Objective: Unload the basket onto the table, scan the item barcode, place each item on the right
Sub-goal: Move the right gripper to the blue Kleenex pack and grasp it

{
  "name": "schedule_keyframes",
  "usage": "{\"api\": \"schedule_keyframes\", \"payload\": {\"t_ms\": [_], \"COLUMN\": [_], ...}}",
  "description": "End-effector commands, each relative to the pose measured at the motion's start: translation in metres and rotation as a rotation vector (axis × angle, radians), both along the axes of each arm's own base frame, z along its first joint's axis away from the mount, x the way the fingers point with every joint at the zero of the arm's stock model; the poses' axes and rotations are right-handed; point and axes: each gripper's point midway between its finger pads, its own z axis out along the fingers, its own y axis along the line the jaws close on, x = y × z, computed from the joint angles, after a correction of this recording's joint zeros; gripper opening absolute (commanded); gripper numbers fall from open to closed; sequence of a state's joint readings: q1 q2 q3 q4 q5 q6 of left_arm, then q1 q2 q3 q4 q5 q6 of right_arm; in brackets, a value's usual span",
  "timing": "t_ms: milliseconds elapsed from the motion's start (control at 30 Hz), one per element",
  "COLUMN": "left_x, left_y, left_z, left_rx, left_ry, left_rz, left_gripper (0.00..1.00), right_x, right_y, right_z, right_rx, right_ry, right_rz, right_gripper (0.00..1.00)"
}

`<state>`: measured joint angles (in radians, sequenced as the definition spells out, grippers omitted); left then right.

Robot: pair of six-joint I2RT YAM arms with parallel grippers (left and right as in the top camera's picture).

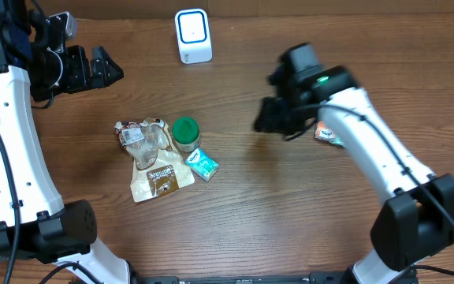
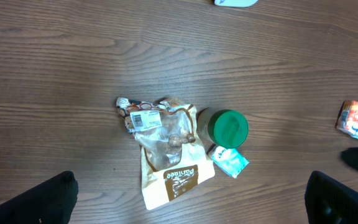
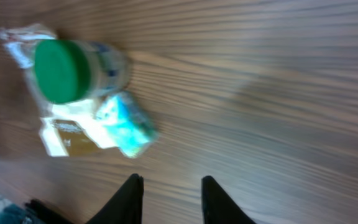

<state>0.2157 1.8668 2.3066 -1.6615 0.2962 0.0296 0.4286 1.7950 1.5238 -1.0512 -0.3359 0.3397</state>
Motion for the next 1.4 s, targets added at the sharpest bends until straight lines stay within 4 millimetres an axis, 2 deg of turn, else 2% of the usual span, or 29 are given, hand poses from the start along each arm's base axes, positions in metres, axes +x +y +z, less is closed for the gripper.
{"api": "schedule_keyframes", "payload": {"t_ms": [0, 100, 200, 400, 500, 800, 967, 1200, 1367], "left_x": [-0.001, -0.001, -0.001, -0.001, -0.001, -0.001, -0.001, -0.001, -0.001], "left_y": [-0.004, -0.004, -0.004, -0.004, -0.004, -0.004, -0.004, -0.004, -0.004], "left_z": [0.008, 0.008, 0.008, 0.008, 0.008, 0.008, 0.008, 0.008, 0.008], "left_rx": [0.004, 0.004, 0.004, 0.004, 0.004, 0.004, 0.004, 0.004, 0.004], "left_ry": [-0.027, -0.027, -0.027, -0.027, -0.027, -0.027, -0.027, -0.027, -0.027], "left_rz": [-0.024, -0.024, -0.024, -0.024, -0.024, -0.024, -0.024, -0.024, -0.024], "left_gripper": [0.99, 0.99, 1.0, 1.0, 1.0, 1.0, 0.99, 1.0, 1.0], "right_x": [-0.014, -0.019, -0.021, -0.015, -0.024, -0.042, -0.052, -0.061, -0.055], "right_y": [0.024, 0.049, 0.076, 0.098, 0.111, 0.124, 0.128, 0.12, 0.109], "right_z": [-0.013, -0.022, -0.028, -0.039, -0.049, -0.095, -0.112, -0.119, -0.119], "right_rx": [-0.017, 0.004, 0.049, 0.047, 0.058, 0.006, 0.003, -0.035, -0.08], "right_ry": [0.032, 0.017, -0.026, -0.145, -0.157, -0.067, 0.001, 0.035, -0.023], "right_rz": [-0.084, -0.115, -0.125, -0.222, -0.219, -0.229, -0.203, -0.178, -0.03], "right_gripper": [0.21, 0.09, 0.04, 0.04, 0.04, 0.04, 0.04, 0.04, 0.04]}}
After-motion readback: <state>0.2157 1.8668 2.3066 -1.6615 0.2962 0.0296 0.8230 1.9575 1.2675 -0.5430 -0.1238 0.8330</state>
